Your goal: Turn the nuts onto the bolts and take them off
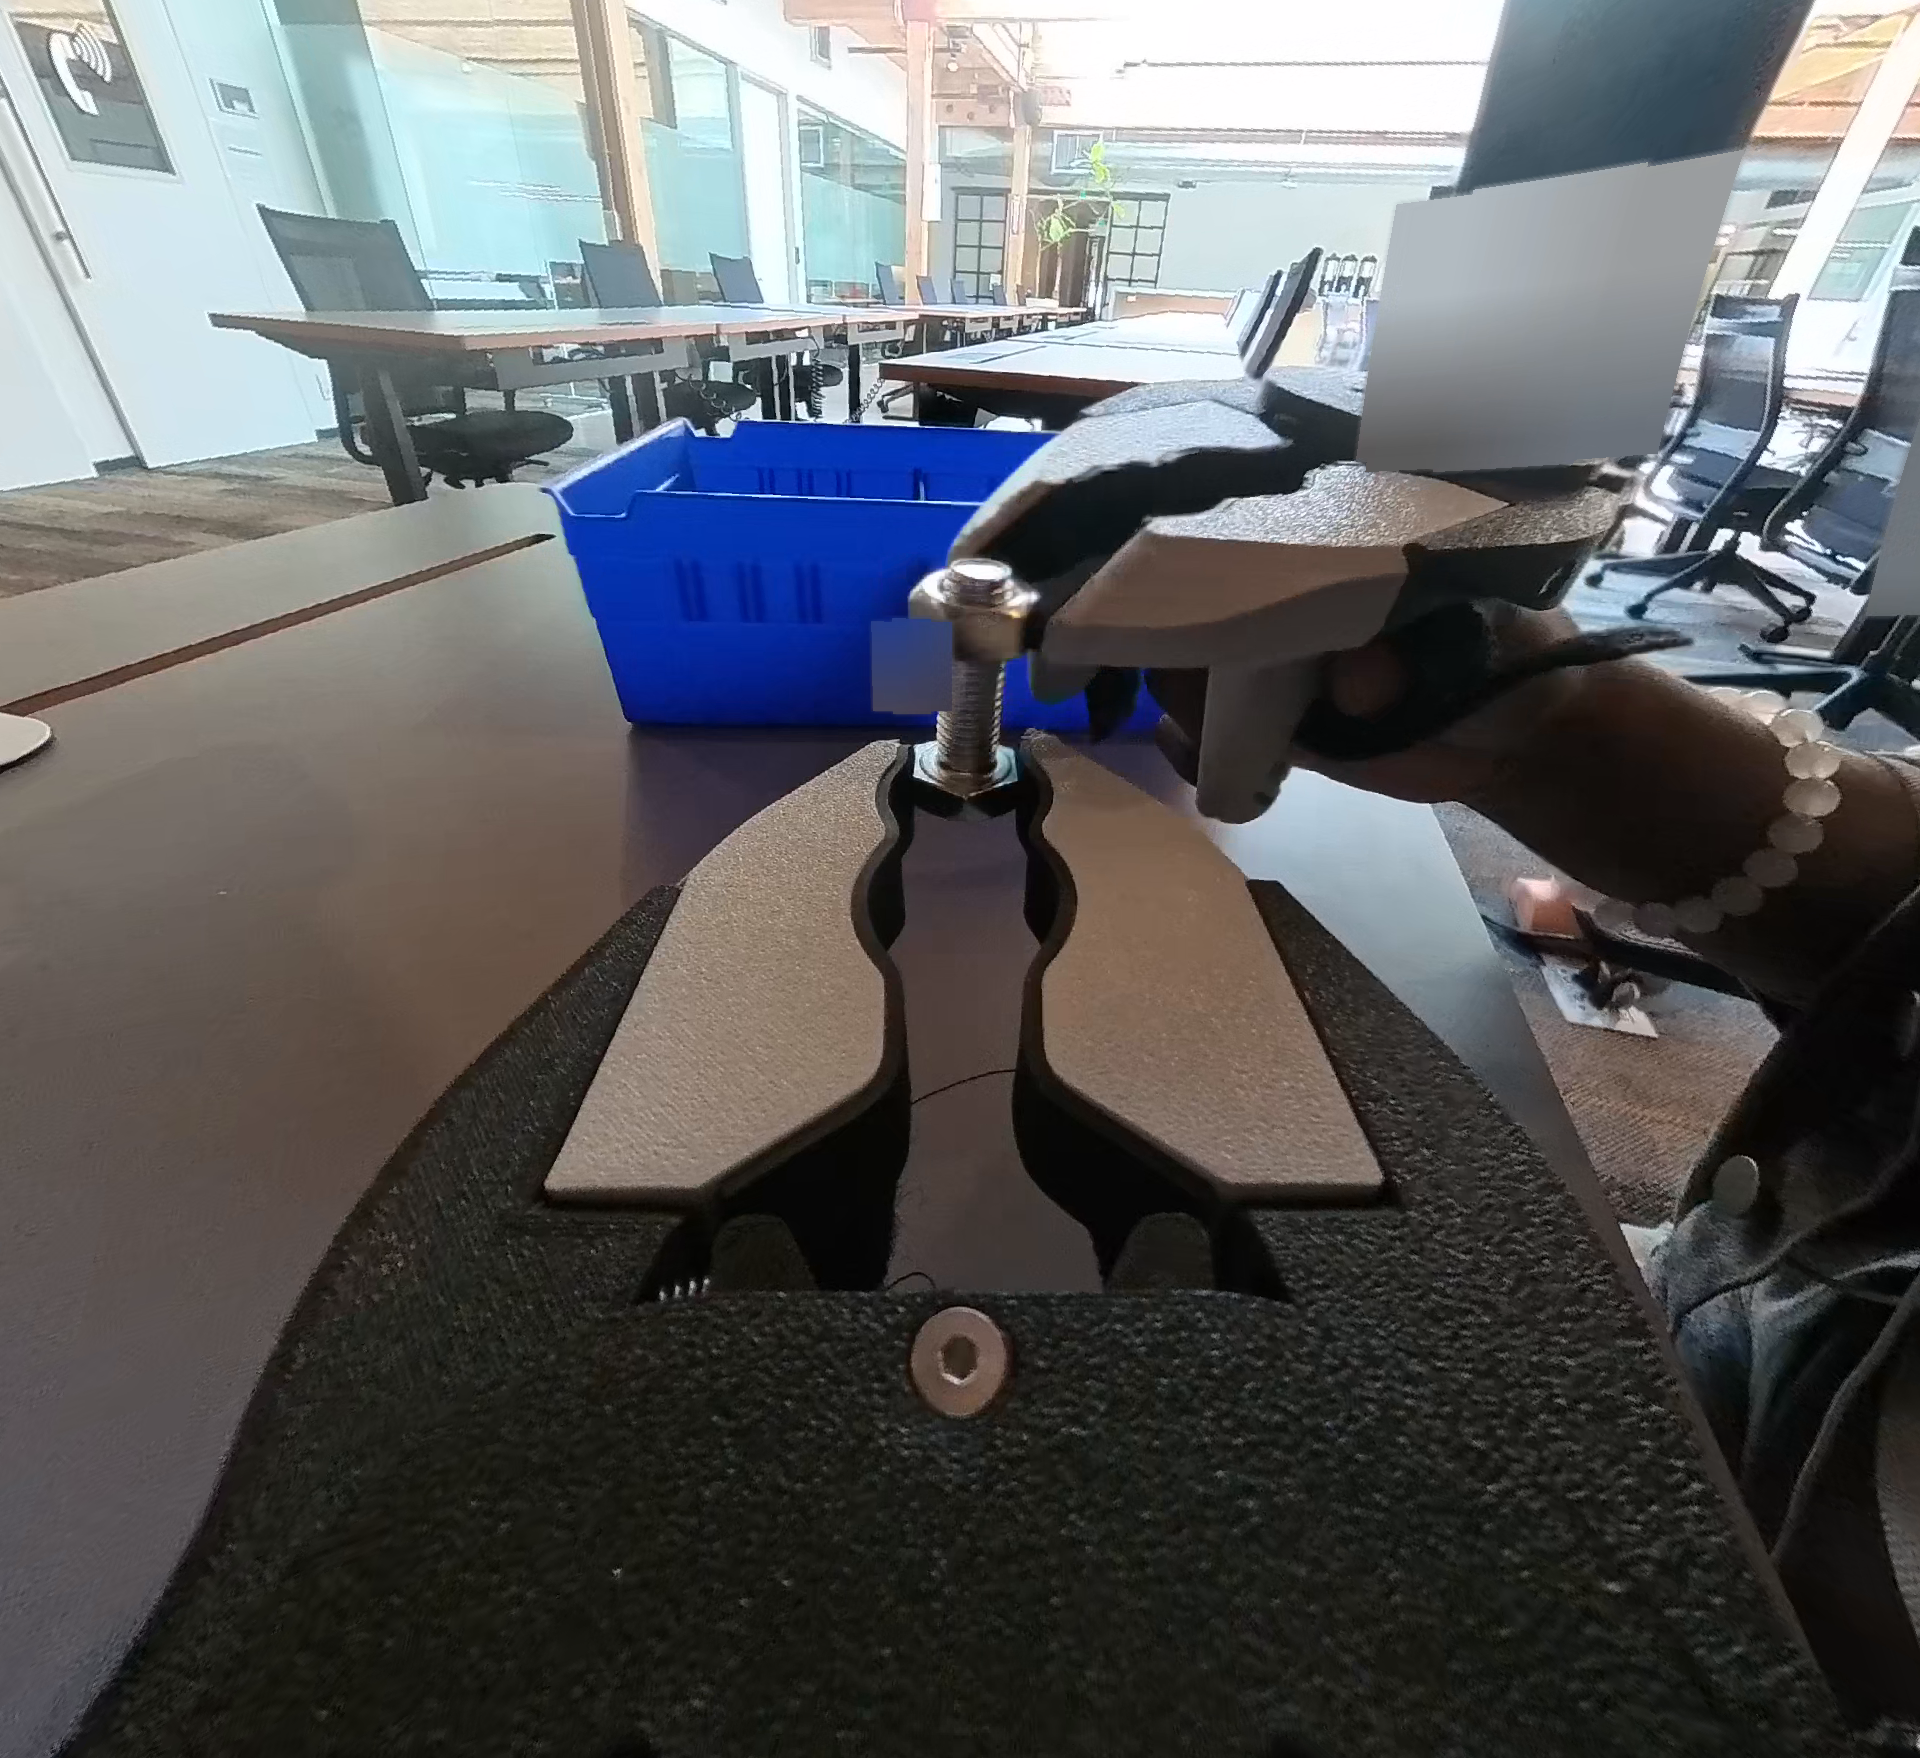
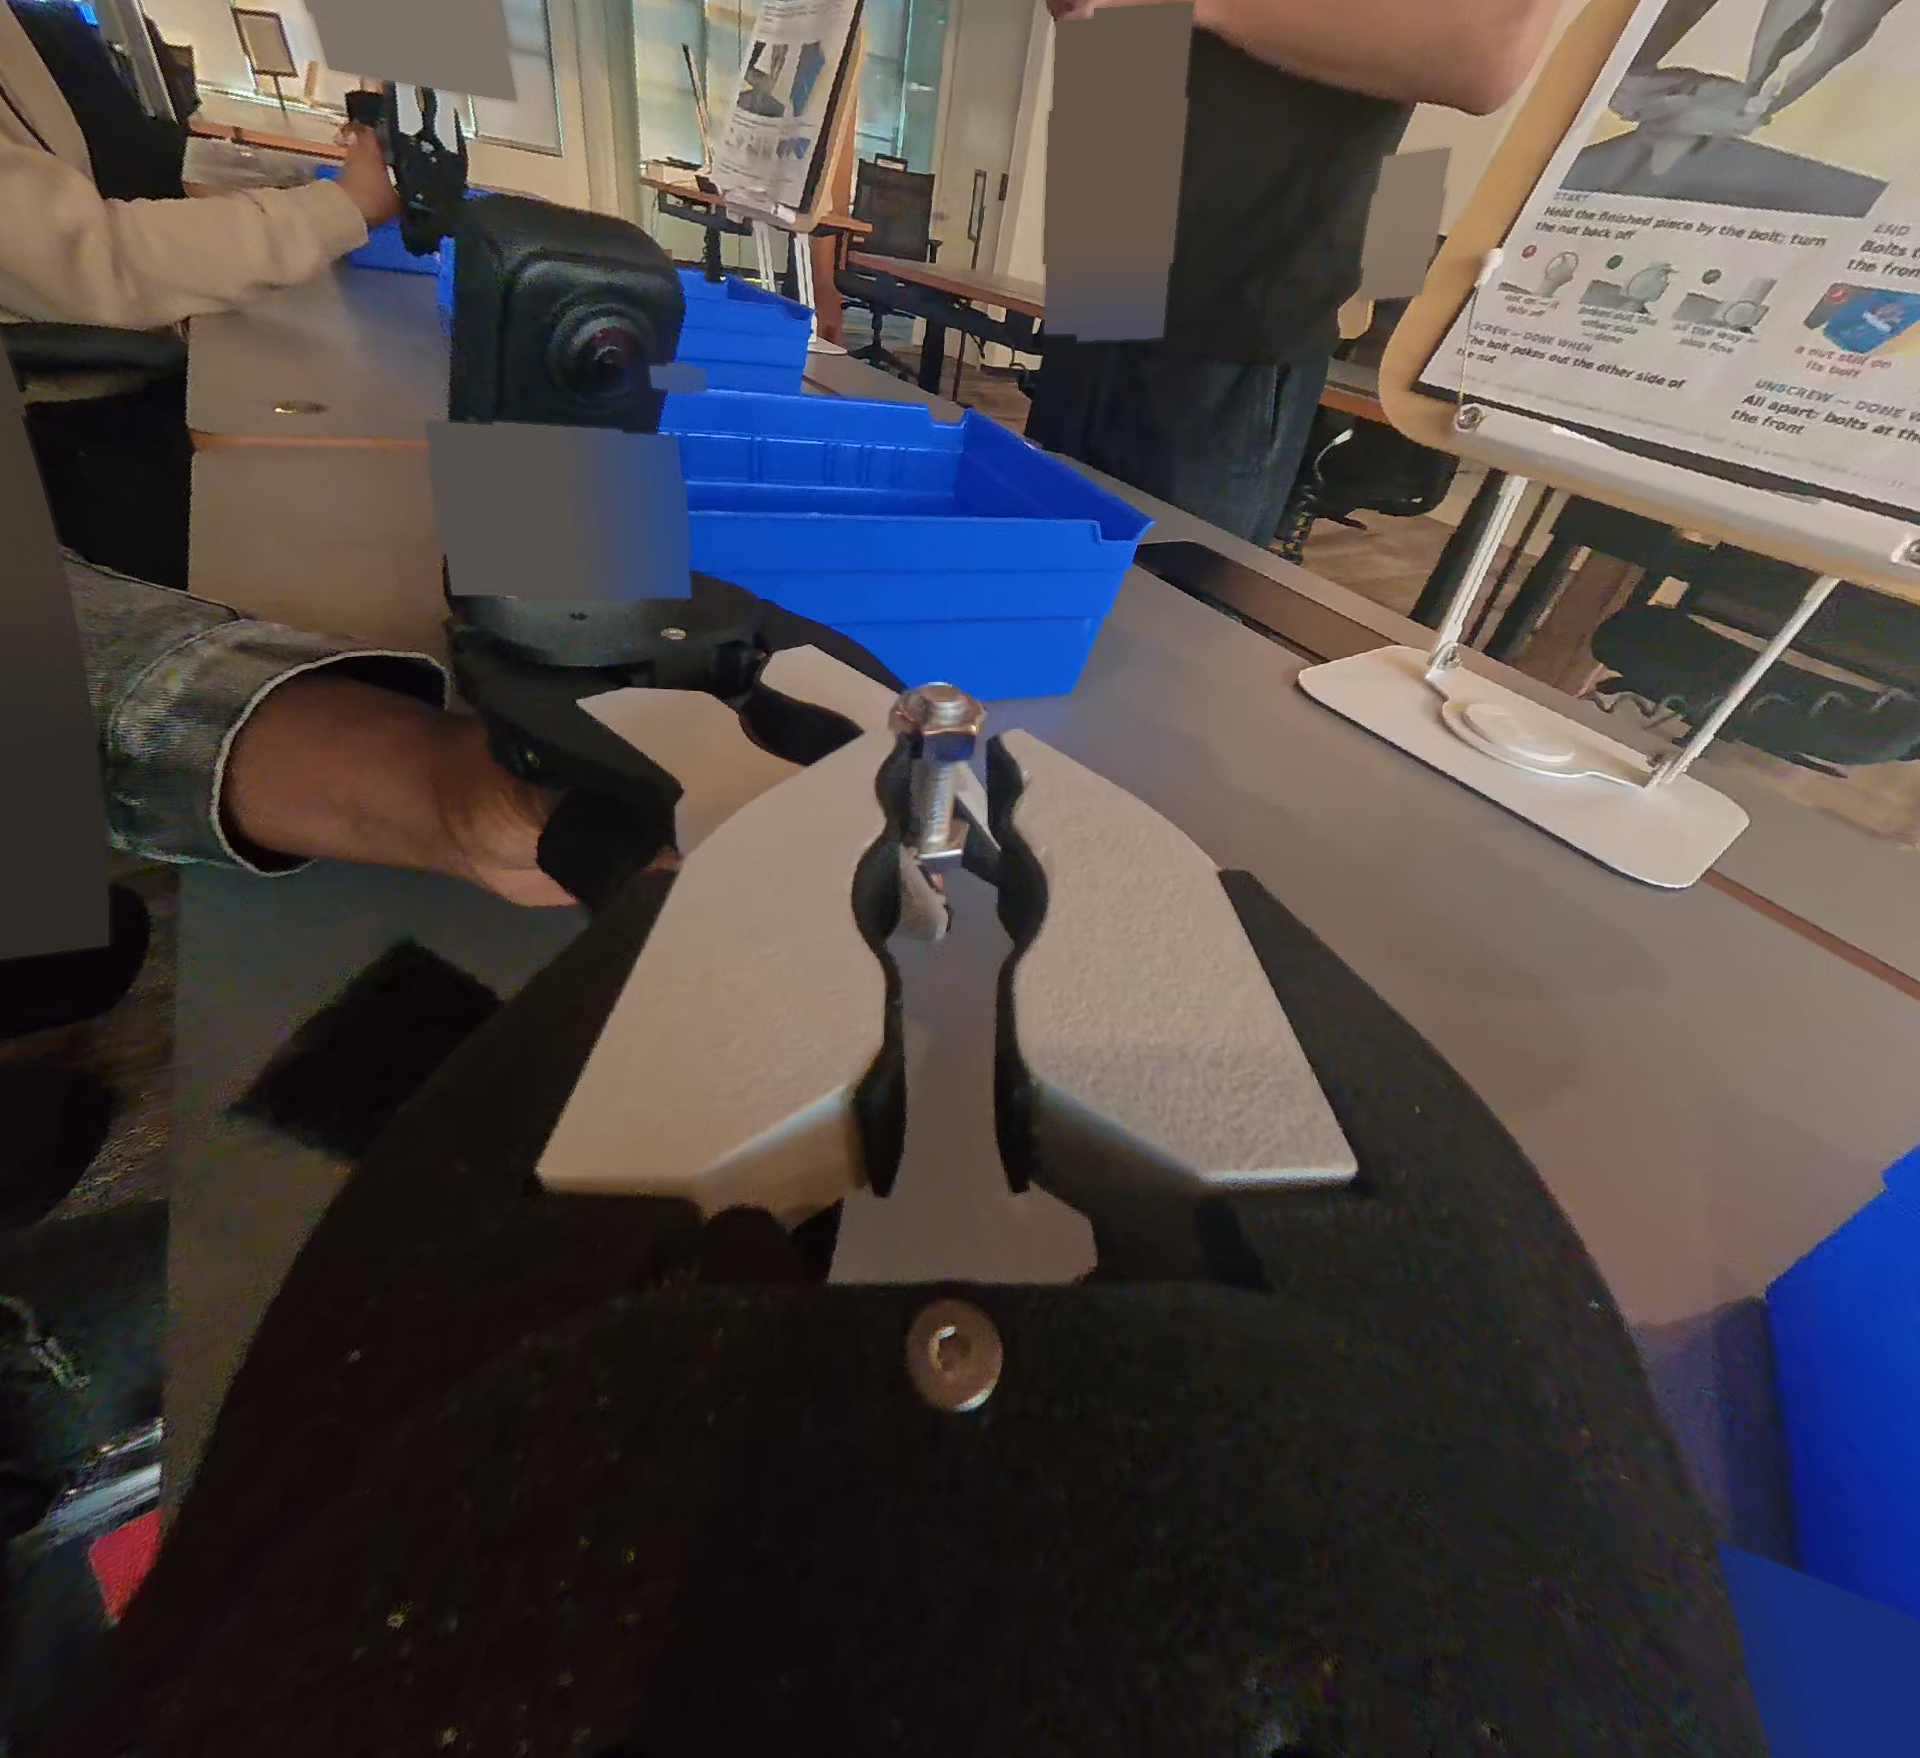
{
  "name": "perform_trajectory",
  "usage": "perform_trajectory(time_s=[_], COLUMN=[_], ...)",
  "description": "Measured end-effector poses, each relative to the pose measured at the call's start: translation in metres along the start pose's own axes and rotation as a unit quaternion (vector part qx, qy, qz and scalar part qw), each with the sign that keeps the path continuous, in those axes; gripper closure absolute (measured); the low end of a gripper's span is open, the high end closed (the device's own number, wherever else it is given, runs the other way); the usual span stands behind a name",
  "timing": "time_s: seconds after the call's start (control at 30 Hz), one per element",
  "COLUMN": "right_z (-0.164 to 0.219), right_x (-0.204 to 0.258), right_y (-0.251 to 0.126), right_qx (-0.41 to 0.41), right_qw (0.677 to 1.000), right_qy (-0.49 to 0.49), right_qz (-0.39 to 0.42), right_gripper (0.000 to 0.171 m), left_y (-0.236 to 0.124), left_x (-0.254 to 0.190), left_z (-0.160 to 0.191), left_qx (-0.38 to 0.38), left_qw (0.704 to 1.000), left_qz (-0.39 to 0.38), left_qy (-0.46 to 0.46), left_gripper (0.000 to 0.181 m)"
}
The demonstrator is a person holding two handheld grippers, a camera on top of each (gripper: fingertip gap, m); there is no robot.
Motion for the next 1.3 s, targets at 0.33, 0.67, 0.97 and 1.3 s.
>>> perform_trajectory(time_s=[0.33, 0.67, 0.97, 1.3], right_z=[-0.001, 0.000, 0.000, 0.002], right_x=[-0.003, -0.001, -0.004, -0.001], right_y=[-0.004, 0.003, -0.006, 0.002], right_qx=[-0.012, 0.001, -0.007, 0.000], right_qw=[1.000, 1.000, 1.000, 0.999], right_qy=[0.025, 0.015, 0.006, 0.037], right_qz=[-0.008, -0.006, 0.004, -0.034], right_gripper=[0.142, 0.145, 0.171, 0.125], left_y=[0.000, 0.000, 0.000, 0.000], left_x=[-0.001, 0.000, 0.000, -0.001], left_z=[0.000, 0.001, 0.001, 0.001], left_qx=[0.002, 0.002, 0.002, 0.003], left_qw=[1.000, 1.000, 1.000, 1.000], left_qz=[0.001, 0.001, 0.000, -0.001], left_qy=[0.006, 0.008, 0.006, 0.008], left_gripper=[0.163, 0.163, 0.163, 0.163])
Point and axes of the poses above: each gripper's, where its closed fingertips meet, y out along the fingers, z out of its underside, x = y × z across the jaws, the point moved 4 cm from there along -y, back along the fingers, and after that the axes turned 4 degrees about x, right-handed, at the moved point
